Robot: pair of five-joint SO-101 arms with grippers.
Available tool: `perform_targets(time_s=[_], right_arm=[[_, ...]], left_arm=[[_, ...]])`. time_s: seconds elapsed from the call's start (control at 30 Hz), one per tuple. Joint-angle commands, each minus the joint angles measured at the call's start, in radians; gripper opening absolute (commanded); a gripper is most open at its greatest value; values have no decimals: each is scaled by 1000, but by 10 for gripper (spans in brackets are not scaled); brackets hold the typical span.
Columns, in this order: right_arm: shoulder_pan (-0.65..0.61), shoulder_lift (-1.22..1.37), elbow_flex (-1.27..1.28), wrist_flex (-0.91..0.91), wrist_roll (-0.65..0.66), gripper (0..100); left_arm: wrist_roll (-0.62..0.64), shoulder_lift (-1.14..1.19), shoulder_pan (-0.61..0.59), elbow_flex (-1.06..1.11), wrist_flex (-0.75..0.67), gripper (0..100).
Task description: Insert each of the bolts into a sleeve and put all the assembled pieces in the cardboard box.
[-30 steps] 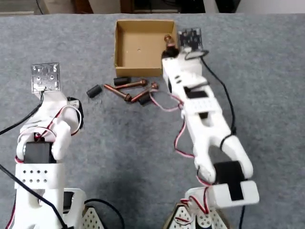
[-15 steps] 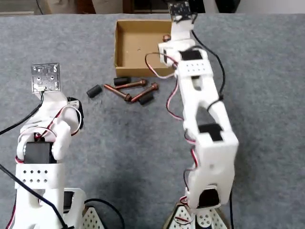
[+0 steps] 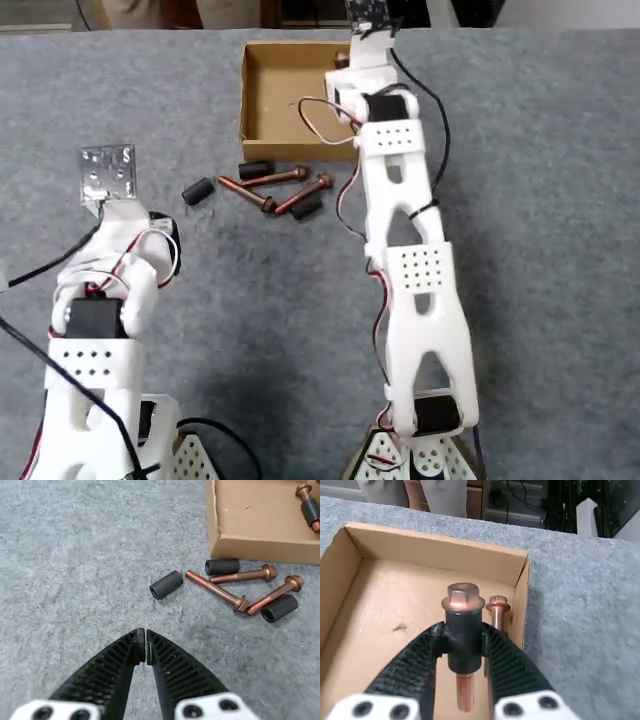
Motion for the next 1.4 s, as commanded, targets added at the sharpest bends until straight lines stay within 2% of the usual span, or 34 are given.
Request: perform_targets(time_s=[0.0,0.23,0.4,0.93,1.1,1.2,1.37], right_arm=[[4,38,-151,-2,5,2],[4,61,-133,-9,9,1],[4,56,-67,-66,14,1],[2,79,-24,-74,60,5],[-18,136,-21,-115,140,5],[-35,171,-27,-147,170,6],[-36,183,-24,-164,138,111]], left_arm=[[44,-10,-2,69,-130,19],[232,-4,-2,224,-384,19],[245,-10,-2,336,-525,19],[245,-10,-3,350,-531,20],[242,-10,-8,353,-531,20],[187,-7,-5,356,-531,19],[146,-10,-3,374,-537,19]])
